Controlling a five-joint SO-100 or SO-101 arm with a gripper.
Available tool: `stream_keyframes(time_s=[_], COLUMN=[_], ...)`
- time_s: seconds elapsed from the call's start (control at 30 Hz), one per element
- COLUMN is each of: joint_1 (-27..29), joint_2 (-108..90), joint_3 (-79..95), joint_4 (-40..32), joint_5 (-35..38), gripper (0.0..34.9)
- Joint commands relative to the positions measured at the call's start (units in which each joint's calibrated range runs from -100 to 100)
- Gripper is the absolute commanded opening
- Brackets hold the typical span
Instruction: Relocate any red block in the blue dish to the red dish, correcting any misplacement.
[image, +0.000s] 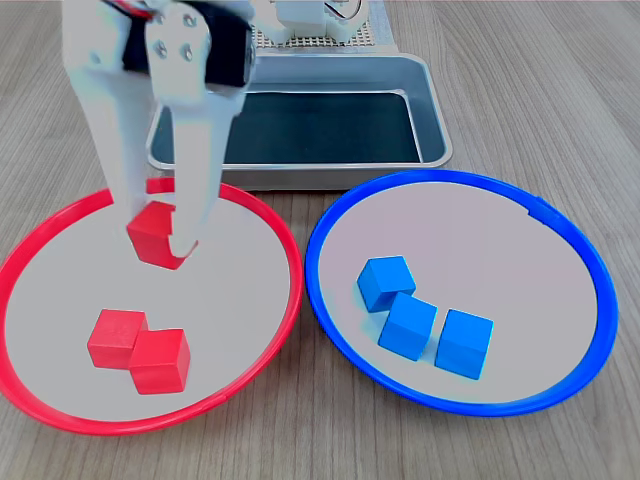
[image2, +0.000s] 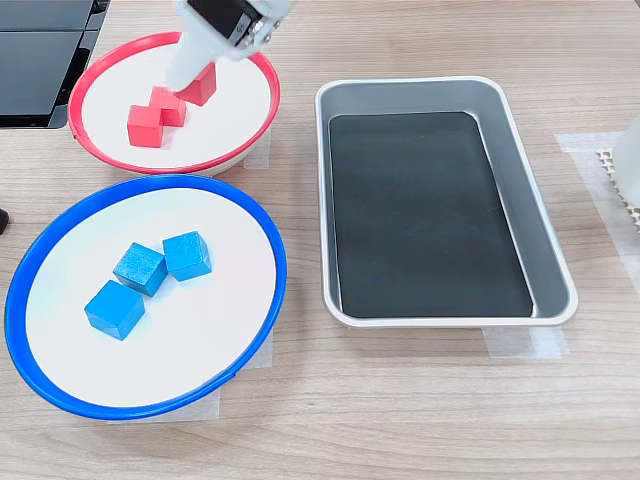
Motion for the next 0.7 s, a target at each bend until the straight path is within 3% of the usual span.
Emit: stream_keyframes(time_s=[0.0,0.37,0.67], joint_1=[1.27,0.99,0.52], joint_2=[2.78,11.82,14.12], joint_3=[-2.48,-9.95,-13.5], joint_4=[-1.54,-2.12,-1.38], joint_5=[0.1,-0.54,-0.73], gripper=[0.4,0.5,7.5])
